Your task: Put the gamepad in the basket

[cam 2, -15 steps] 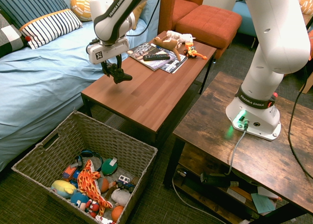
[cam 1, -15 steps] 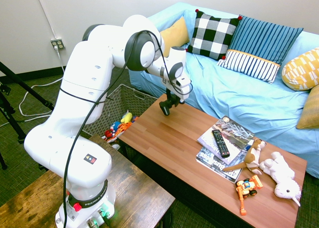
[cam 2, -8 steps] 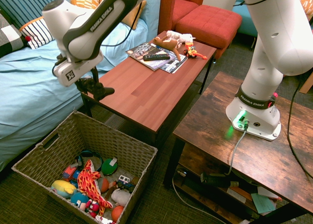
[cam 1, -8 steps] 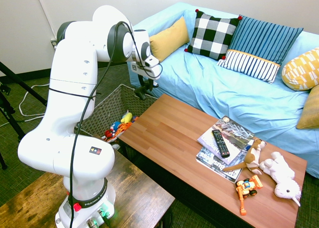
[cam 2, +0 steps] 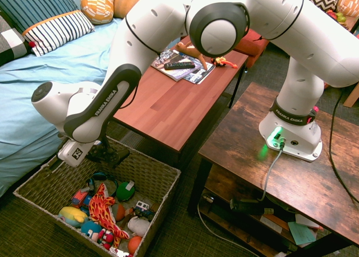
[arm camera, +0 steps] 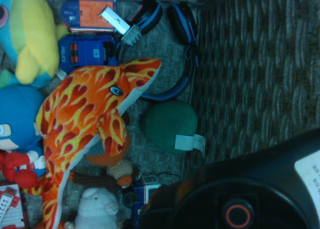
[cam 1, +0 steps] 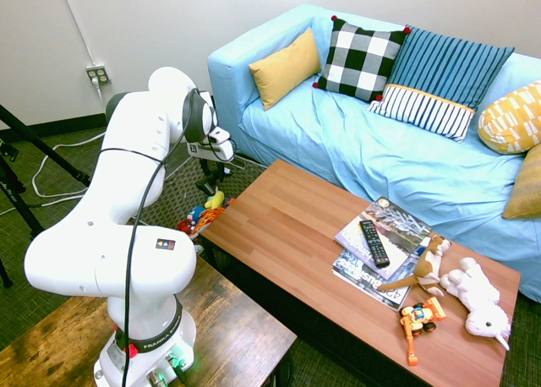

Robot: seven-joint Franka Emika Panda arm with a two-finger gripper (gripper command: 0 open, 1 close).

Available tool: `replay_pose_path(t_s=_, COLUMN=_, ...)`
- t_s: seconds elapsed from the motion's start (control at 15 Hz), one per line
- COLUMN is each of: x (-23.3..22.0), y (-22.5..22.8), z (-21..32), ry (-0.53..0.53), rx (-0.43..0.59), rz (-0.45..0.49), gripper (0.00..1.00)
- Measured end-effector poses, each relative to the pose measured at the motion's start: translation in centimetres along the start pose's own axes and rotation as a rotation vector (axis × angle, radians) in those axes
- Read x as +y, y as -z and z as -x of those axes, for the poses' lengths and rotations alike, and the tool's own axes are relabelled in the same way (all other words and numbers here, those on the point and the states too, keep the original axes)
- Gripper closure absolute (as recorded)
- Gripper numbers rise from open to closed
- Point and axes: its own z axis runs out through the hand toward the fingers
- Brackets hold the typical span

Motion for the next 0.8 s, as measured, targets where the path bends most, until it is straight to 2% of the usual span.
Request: replay_pose_path(t_s=0.8, x=-1.5, y=1.6, z=-0.8, ry=-0.004, rx=-0.011, rz=-0.014, gripper=0.00)
